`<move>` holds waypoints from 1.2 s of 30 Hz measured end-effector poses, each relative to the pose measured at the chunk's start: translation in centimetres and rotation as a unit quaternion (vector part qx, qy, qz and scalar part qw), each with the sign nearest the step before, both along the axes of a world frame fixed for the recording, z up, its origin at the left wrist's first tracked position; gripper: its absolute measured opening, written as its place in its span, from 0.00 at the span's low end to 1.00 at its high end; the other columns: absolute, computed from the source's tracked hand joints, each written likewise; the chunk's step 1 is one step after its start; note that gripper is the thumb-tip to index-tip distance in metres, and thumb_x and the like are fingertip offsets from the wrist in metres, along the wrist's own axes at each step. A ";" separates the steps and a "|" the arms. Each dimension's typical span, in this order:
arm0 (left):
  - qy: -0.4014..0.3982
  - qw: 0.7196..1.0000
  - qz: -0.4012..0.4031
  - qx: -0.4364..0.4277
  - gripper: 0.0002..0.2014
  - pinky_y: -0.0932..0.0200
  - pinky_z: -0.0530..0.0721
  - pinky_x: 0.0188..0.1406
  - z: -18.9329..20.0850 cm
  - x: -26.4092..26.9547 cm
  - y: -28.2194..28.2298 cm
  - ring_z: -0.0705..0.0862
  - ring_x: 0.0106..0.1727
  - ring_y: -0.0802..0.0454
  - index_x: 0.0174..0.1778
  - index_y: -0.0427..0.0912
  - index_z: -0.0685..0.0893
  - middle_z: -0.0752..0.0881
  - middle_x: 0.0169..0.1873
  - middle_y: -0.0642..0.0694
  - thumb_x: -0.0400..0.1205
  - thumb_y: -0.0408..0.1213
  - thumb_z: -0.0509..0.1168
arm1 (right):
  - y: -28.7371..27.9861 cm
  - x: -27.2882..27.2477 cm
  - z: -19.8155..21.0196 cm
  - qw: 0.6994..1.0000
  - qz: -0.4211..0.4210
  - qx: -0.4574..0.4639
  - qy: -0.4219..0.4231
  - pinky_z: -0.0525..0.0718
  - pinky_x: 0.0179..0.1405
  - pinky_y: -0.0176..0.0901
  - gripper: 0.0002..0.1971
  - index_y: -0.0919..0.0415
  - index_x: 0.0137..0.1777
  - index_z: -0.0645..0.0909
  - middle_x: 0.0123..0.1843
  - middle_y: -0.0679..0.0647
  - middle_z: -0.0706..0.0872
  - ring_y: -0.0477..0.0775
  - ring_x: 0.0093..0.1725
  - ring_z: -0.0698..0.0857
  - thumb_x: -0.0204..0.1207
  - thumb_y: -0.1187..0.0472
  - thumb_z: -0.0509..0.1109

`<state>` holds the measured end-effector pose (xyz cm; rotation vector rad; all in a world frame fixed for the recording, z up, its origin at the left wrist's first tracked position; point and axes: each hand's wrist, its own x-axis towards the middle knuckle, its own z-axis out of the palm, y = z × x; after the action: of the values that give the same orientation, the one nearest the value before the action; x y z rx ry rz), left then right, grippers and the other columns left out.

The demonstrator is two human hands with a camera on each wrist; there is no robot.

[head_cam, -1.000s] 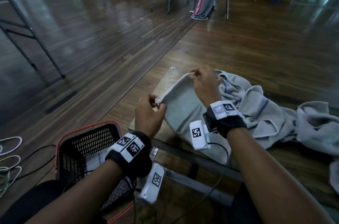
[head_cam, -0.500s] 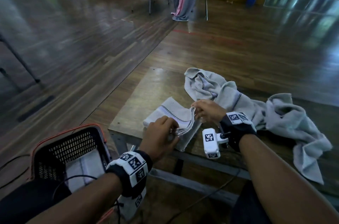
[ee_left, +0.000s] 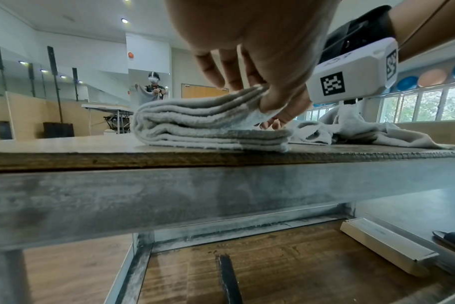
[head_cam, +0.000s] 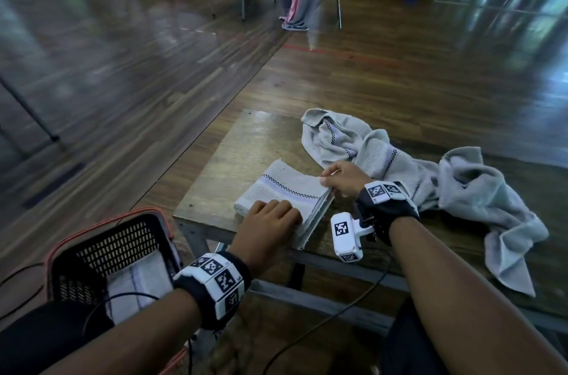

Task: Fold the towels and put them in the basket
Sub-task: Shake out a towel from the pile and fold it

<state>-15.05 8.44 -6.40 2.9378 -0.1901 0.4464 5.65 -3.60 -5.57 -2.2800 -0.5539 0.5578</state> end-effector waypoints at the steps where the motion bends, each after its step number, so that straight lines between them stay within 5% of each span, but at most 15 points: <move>1: -0.010 1.000 -0.010 0.009 0.15 0.56 0.79 0.37 0.1 0.1 0.0 0.83 0.38 0.47 0.43 0.48 0.81 0.84 0.39 0.49 0.63 0.39 0.75 | -0.2 0.1 -0.1 1.000 -0.001 -0.002 -0.001 0.72 0.22 0.34 0.05 0.55 0.44 0.79 0.35 0.49 0.84 0.46 0.29 0.81 0.73 0.60 0.73; 7: -0.007 0.998 -0.038 0.050 0.12 0.59 0.79 0.36 -0.5 0.4 -0.6 0.82 0.35 0.50 0.40 0.49 0.82 0.83 0.36 0.51 0.64 0.40 0.76 | -0.4 0.1 -0.9 1.000 -0.011 -0.001 -0.013 0.83 0.37 0.44 0.07 0.56 0.39 0.77 0.37 0.53 0.84 0.52 0.30 0.82 0.71 0.62 0.74; 11: 0.033 0.997 -0.037 0.058 0.13 0.59 0.78 0.38 -0.8 0.6 -0.7 0.83 0.37 0.49 0.42 0.49 0.82 0.83 0.37 0.51 0.64 0.42 0.75 | -0.8 0.3 -1.7 0.998 0.003 -0.046 -0.041 0.81 0.46 0.46 0.10 0.51 0.35 0.75 0.37 0.51 0.83 0.53 0.36 0.82 0.70 0.59 0.75; 17: 0.096 0.992 -0.058 0.064 0.19 0.54 0.69 0.53 -0.8 0.9 0.3 0.77 0.53 0.51 0.56 0.51 0.79 0.80 0.51 0.51 0.75 0.55 0.56 | -1.3 -0.2 -1.6 0.987 0.008 -0.102 -0.123 0.75 0.44 0.46 0.10 0.53 0.40 0.73 0.42 0.49 0.80 0.52 0.45 0.80 0.72 0.54 0.73; 21: 0.071 0.995 -0.011 0.067 0.20 0.51 0.71 0.63 -0.2 2.0 1.7 0.77 0.61 0.50 0.63 0.49 0.77 0.80 0.60 0.50 0.79 0.52 0.54 | -1.1 -2.9 0.5 0.967 0.073 -0.137 -0.202 0.79 0.56 0.56 0.03 0.53 0.43 0.74 0.53 0.54 0.80 0.57 0.55 0.80 0.75 0.62 0.62; 24: 0.098 0.990 0.077 0.070 0.20 0.49 0.69 0.67 0.4 3.3 4.2 0.72 0.70 0.49 0.69 0.50 0.72 0.74 0.71 0.49 0.80 0.48 0.57 | -1.6 -6.5 1.3 0.951 0.169 -0.137 -0.220 0.78 0.60 0.57 0.07 0.54 0.50 0.79 0.58 0.54 0.79 0.56 0.60 0.78 0.77 0.62 0.60; 27: 0.172 0.979 0.076 0.072 0.23 0.45 0.70 0.70 0.2 3.9 5.9 0.68 0.76 0.47 0.77 0.53 0.64 0.64 0.79 0.50 0.84 0.47 0.54 | -2.3 -10.8 0.5 0.918 0.269 -0.111 -0.269 0.76 0.61 0.55 0.14 0.56 0.63 0.77 0.63 0.55 0.80 0.57 0.64 0.77 0.79 0.57 0.60; 32: 0.194 0.979 0.060 0.035 0.21 0.46 0.80 0.60 -0.4 3.9 5.7 0.74 0.66 0.40 0.75 0.49 0.67 0.67 0.75 0.42 0.85 0.46 0.52 | -4.5 -14.1 -1.6 0.842 0.350 -0.192 -0.362 0.68 0.66 0.54 0.27 0.55 0.76 0.66 0.73 0.53 0.75 0.56 0.71 0.72 0.81 0.41 0.53; 36: 0.235 0.967 0.090 0.020 0.19 0.50 0.81 0.47 0.7 3.9 4.0 0.81 0.52 0.42 0.69 0.48 0.74 0.74 0.63 0.40 0.84 0.49 0.52 | -6.5 -12.2 -0.9 0.858 0.276 -0.212 -0.377 0.64 0.70 0.54 0.28 0.53 0.73 0.70 0.67 0.52 0.81 0.54 0.68 0.75 0.81 0.38 0.48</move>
<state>-11.12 12.41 -5.66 3.0068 0.1308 -0.2447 -6.55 -10.14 -6.49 -2.7258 -1.6473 -0.0122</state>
